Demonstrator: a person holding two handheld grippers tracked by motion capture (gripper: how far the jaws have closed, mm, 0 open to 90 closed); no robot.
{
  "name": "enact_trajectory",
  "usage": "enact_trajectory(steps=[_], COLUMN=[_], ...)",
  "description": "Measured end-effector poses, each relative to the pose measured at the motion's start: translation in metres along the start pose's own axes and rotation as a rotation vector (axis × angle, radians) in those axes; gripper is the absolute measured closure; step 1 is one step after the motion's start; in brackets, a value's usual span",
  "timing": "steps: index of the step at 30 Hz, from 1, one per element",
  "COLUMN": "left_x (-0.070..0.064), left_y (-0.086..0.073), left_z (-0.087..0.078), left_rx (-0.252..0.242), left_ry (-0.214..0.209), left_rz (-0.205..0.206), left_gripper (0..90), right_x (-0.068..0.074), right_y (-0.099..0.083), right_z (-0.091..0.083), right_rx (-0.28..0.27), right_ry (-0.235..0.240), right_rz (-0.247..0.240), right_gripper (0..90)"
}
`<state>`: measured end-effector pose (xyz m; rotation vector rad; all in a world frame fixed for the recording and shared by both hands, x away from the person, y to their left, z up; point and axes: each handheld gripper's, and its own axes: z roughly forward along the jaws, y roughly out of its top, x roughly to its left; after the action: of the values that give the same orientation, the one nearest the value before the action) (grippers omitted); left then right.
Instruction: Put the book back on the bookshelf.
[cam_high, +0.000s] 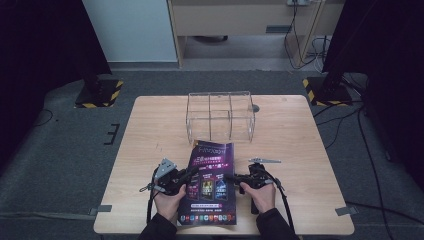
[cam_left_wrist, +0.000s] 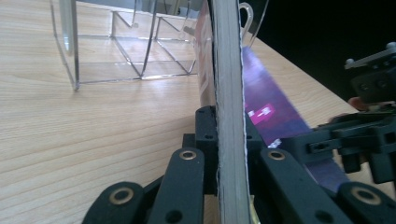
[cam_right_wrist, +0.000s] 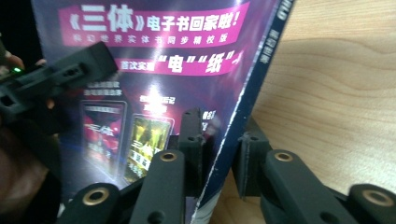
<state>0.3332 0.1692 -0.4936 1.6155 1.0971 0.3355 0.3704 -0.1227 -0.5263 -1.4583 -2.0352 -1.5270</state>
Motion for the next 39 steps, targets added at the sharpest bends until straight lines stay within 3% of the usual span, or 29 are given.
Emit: enact_trajectory(steps=[9, 13, 18, 22, 29, 39], left_x=[0.005, 0.007, 0.011, 0.016, 0.022, 0.03], left_y=[0.0, -0.001, -0.002, -0.004, -0.006, -0.006], left_z=[0.0, 0.0, 0.0, 0.003, 0.002, -0.008], left_rx=[0.009, 0.012, 0.02, 0.033, 0.033, 0.034], left_ry=[0.013, 0.023, 0.045, 0.07, 0.095, 0.144], left_rz=[-0.019, -0.02, -0.023, -0.037, -0.056, -0.038], left_gripper=[80.4, 78.0, 68.8, 54.6, 38.4, 35.9], right_x=[0.006, 0.009, 0.011, 0.015, 0.023, 0.04], right_y=[0.005, 0.006, 0.008, 0.01, 0.013, 0.027], right_z=[-0.01, -0.013, -0.016, -0.02, -0.023, -0.035], right_rx=[-0.033, -0.051, -0.063, -0.074, -0.086, -0.146], right_ry=[0.034, 0.037, 0.082, 0.111, 0.142, 0.178], right_rz=[0.07, 0.061, 0.072, 0.055, 0.035, -0.007], right_gripper=[83.9, 84.3, 84.3, 84.4, 84.5, 84.4])
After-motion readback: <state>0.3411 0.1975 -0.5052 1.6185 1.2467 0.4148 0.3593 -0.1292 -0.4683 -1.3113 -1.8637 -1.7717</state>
